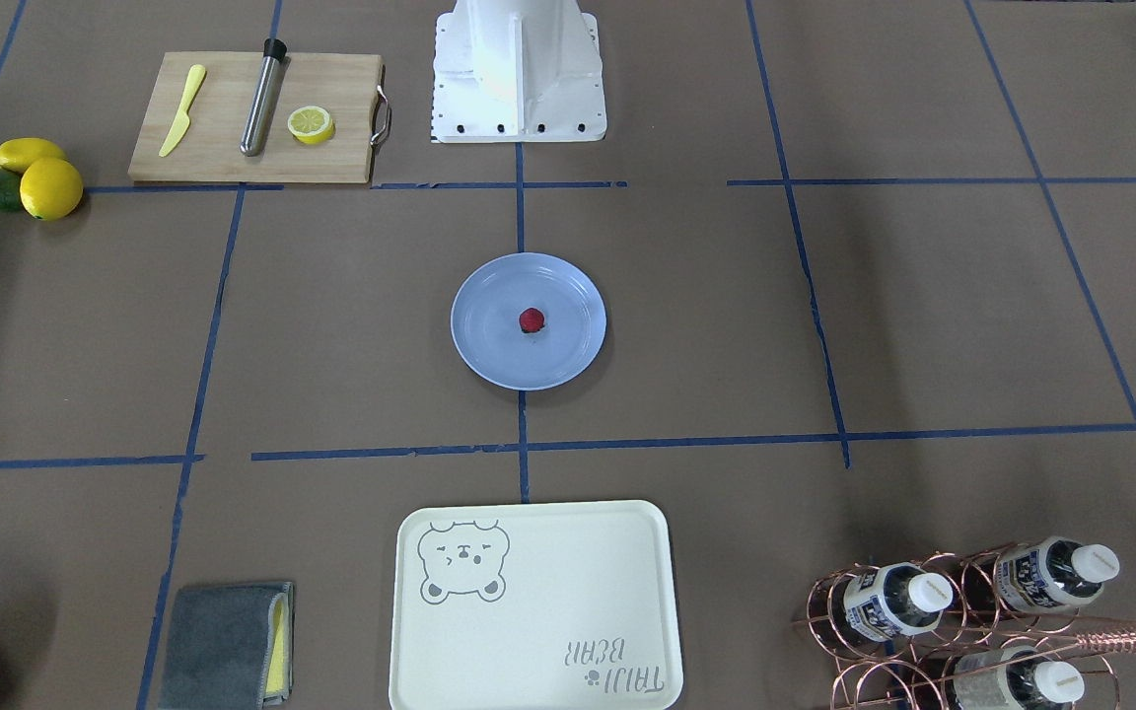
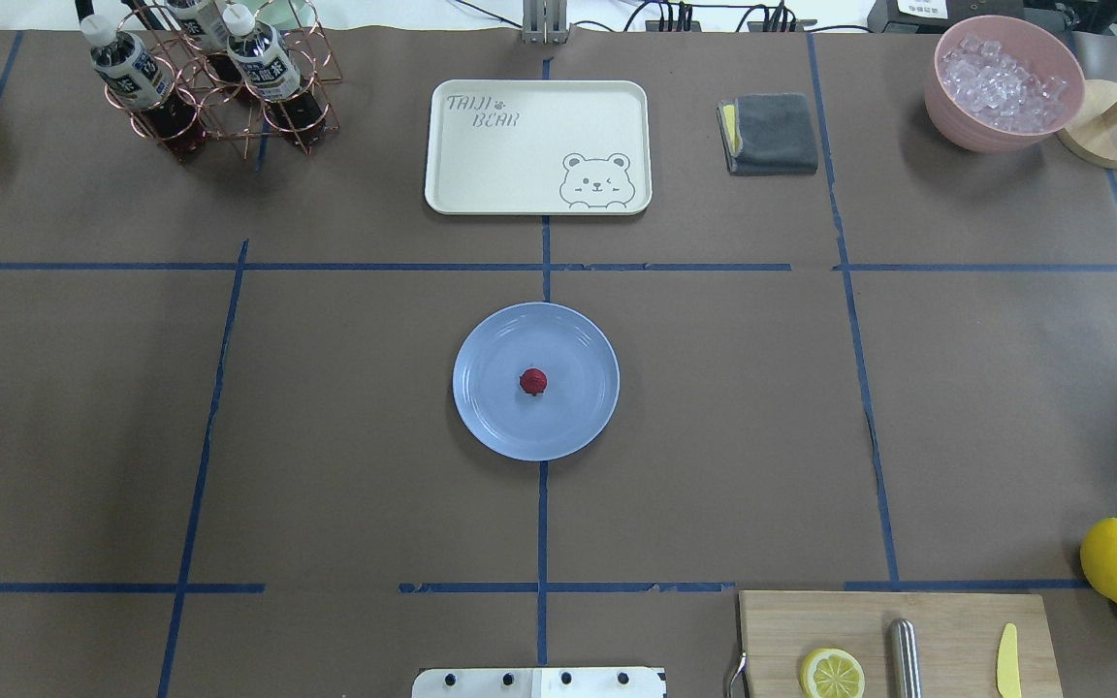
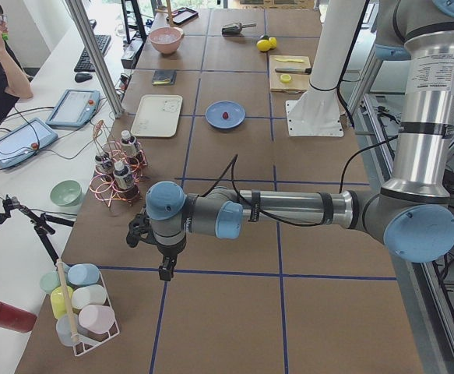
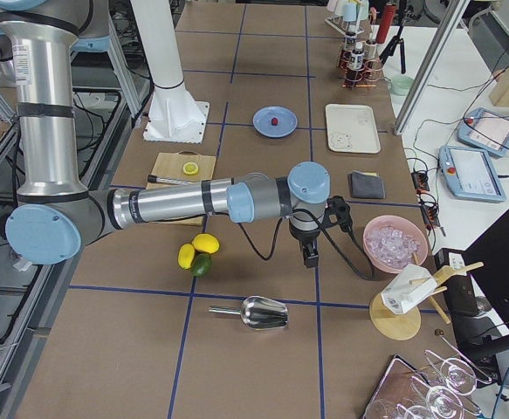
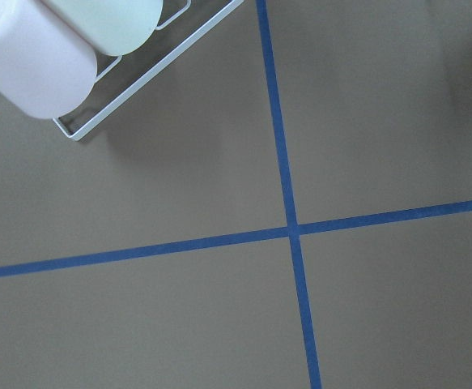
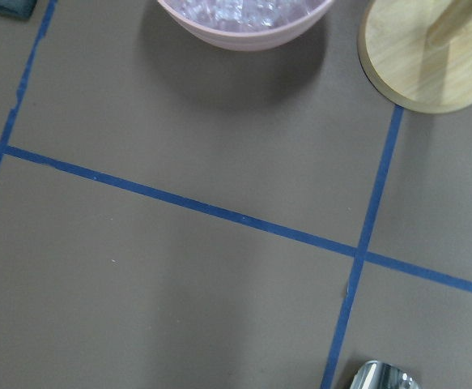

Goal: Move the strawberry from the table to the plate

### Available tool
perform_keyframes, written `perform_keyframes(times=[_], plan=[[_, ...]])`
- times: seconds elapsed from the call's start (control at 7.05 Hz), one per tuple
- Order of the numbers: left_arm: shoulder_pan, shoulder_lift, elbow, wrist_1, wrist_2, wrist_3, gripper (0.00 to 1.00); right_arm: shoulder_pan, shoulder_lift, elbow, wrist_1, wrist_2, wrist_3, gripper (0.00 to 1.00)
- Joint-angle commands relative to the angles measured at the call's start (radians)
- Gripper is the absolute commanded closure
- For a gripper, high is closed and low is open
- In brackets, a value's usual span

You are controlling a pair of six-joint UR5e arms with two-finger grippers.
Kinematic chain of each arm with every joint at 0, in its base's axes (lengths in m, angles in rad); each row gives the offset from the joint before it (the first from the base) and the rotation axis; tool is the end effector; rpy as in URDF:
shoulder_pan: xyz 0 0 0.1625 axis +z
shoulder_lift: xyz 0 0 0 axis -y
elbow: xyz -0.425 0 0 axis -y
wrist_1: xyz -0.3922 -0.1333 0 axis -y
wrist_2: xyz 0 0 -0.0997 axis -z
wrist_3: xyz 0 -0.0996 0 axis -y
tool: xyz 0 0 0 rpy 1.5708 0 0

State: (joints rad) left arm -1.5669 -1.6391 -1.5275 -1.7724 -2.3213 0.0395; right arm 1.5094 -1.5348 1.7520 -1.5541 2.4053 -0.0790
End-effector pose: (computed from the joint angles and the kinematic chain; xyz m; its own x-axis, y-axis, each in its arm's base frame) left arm -0.0633 -0.5349 0.6253 0.7300 0.1944 -0.6552 -0.0326 0.9675 0.2507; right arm 0.0280 -0.5135 0.5447 0.6530 -0.2886 0.7002 0.1116 0.9511 0.2879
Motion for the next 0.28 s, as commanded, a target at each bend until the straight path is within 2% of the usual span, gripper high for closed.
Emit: perform_keyframes(times=[0.0,0.14], plan=[[0.004,-0.019,-0.017,-0.022,-0.024,-0.001,0.0,-0.041,0.054,0.011,-0.01,-0.003,0.001,0.0],[0.002,-0.018,-0.038,-0.021,-0.026,-0.001,0.0,-0.04,0.047,0.01,-0.009,-0.002,-0.001,0.0]])
